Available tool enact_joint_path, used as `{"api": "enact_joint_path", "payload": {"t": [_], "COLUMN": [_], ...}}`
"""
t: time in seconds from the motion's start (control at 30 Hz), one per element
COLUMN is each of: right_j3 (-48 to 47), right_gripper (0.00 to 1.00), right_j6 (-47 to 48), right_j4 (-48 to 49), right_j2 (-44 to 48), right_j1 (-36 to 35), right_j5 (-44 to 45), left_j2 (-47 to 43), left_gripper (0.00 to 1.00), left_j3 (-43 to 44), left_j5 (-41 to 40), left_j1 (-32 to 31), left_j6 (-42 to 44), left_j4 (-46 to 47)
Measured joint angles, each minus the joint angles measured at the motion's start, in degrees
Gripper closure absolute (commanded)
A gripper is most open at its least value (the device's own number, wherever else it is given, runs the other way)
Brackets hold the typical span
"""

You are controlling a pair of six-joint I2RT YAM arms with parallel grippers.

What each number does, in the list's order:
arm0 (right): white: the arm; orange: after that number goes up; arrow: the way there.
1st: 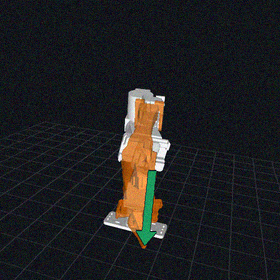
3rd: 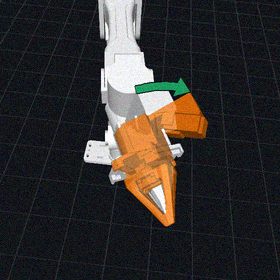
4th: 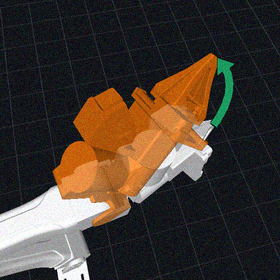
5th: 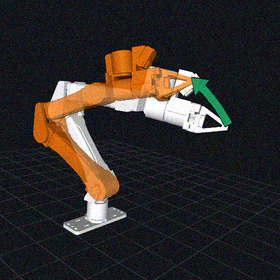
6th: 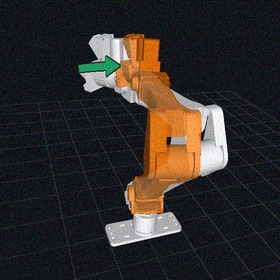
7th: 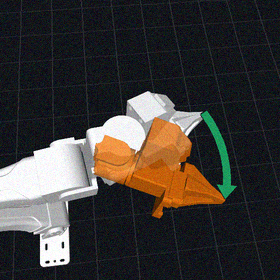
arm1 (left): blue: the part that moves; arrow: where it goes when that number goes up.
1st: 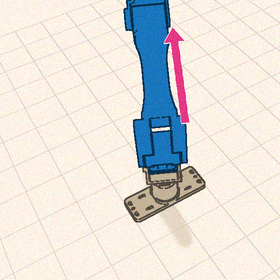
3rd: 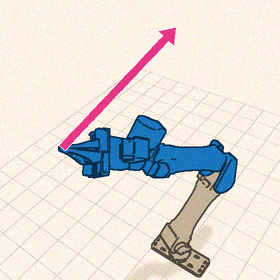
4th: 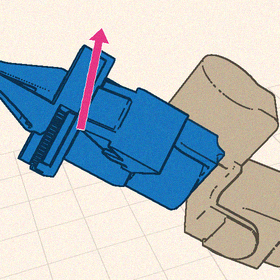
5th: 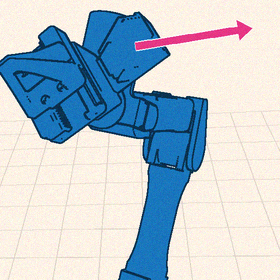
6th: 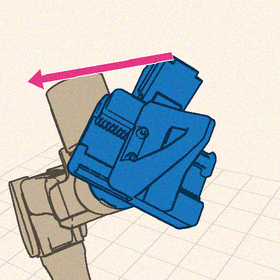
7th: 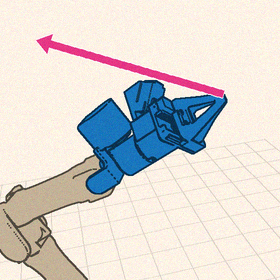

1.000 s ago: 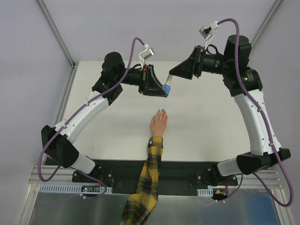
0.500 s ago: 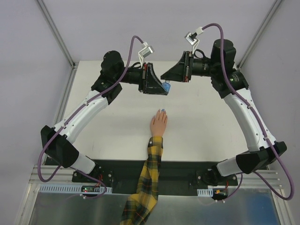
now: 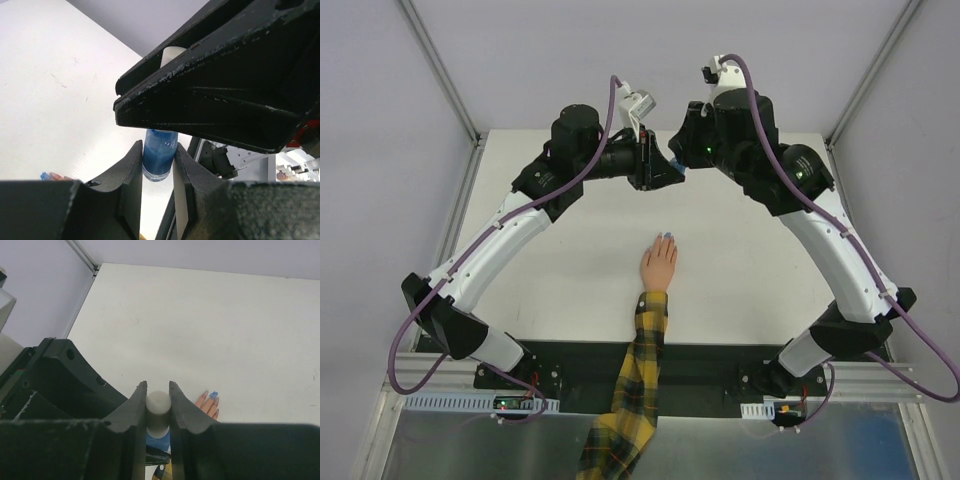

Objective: Paint the nails

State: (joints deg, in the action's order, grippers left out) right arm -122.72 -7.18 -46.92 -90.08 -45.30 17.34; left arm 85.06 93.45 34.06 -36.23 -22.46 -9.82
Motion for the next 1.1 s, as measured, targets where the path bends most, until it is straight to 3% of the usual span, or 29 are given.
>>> {"api": "enact_joint_path", "payload": {"t": [0.03,0.23,0.33,0.5,0.6,0.77,0.97,1.0,1.07,1.1], "right_j3": [0.0,1.2,5.6,14.3,19.1,27.6,30.4,30.6,31.5,31.9], "right_gripper": [0.62,0.32,0.22,0.17,0.19,0.36,0.50,0.58,0.61,0.68], "right_j6": [0.3,3.5,4.2,0.1,-4.1,-12.7,-17.9,-18.5,-19.3,-19.7], "right_j4": [-0.2,-2.3,-0.6,11.3,20.9,34.7,43.1,44.5,46.5,47.1], "right_j2": [0.0,1.4,5.0,9.8,10.1,10.2,10.2,10.3,10.6,10.8], "right_j1": [0.2,7.1,13.4,23.2,23.6,23.7,23.7,23.7,23.7,23.7], "right_j5": [-0.4,-12.0,-22.4,-49.8,-61.0,-70.9,-76.0,-76.7,-77.7,-78.2], "left_j2": [0.0,-0.6,-0.7,-0.7,-0.9,-0.9,-0.9,-0.9,-0.9,-0.9], "left_gripper": [1.00,1.00,1.00,1.00,1.00,1.00,1.00,1.00,1.00,1.00], "left_j3": [0.0,-2.3,-3.3,-3.6,-4.7,-6.1,-6.1,-6.1,-6.1,-6.1], "left_j5": [-0.3,-2.6,-0.1,9.9,16.3,22.5,26.1,26.1,26.2,26.1], "left_j1": [-0.1,1.2,1.9,1.7,1.7,1.7,1.7,1.7,1.7,1.7], "left_j6": [0.3,1.5,1.8,0.9,-1.2,-5.0,-8.3,-8.6,-9.2,-9.6], "left_j4": [-0.1,-0.5,-1.3,0.2,3.8,8.8,13.6,14.1,14.9,15.2]}}
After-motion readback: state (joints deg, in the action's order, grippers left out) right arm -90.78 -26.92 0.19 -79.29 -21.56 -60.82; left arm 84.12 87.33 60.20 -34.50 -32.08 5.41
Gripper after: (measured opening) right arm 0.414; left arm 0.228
